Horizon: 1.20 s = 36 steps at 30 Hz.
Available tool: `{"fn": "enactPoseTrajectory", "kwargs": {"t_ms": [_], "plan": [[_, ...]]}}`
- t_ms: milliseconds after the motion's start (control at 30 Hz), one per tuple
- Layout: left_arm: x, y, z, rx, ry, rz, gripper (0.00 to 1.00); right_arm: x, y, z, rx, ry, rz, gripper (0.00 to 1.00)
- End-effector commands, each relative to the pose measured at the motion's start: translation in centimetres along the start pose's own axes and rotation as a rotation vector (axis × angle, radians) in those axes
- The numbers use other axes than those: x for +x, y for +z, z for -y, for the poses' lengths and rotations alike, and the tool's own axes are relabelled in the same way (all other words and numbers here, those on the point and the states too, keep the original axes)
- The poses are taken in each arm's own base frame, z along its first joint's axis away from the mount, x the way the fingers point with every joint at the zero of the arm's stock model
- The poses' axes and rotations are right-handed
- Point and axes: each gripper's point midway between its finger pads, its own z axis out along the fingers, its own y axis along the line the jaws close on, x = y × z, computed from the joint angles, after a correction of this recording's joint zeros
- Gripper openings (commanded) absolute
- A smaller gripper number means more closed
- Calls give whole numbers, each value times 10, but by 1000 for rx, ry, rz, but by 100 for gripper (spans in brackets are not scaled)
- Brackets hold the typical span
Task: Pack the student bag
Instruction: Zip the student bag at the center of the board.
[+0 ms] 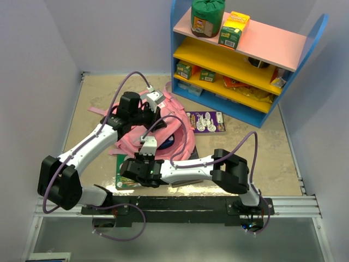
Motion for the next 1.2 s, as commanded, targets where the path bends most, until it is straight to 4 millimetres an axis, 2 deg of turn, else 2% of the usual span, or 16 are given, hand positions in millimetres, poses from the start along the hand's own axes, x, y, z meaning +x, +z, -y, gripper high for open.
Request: {"fn": "enactPoseTrajectory", "kwargs": {"t_ms": [0,67,100,133,200,267,300,400,433,467,533,567,667,833,967,1167], "plan": [[-12,-5,21,80,45,25,13,-23,5,22,81,10,77,0],[-15,-5,17,66,76,18,20,-23,1,29,80,3,72,0],[-12,-7,14,55,91,-2,25,-33,-5,27,59,33,73,0],[-11,-6,11,51,102,-17,30,-30,-6,35,65,21,69,0],[-15,-14,1,34,111,-28,39,-39,-15,37,40,55,70,0],[-19,-24,-8,17,122,-28,46,-35,-18,46,36,58,53,0],[-22,-30,-16,1,122,-24,52,-33,-20,40,0,81,34,0],[-20,-45,-25,11,165,-38,59,-32,-28,38,-52,71,-2,0],[-18,-49,-30,17,222,-49,59,-34,-31,38,-65,72,0,0],[-6,-53,-31,32,221,-86,59,-37,-33,37,-73,74,-1,0],[11,-53,-25,113,296,-128,58,-42,-39,34,-100,79,-10,0],[28,-57,-17,172,291,-178,56,-42,-40,33,-108,79,-18,0],[57,-60,2,327,347,-222,51,-45,-48,31,-141,78,-45,0],[93,-74,24,491,499,-235,40,-45,-58,30,-204,67,-86,0],[106,-76,22,494,569,-241,42,-48,-67,29,-244,86,-123,0],[113,-80,33,551,617,-219,44,-34,-60,33,-252,68,-179,0]]}}
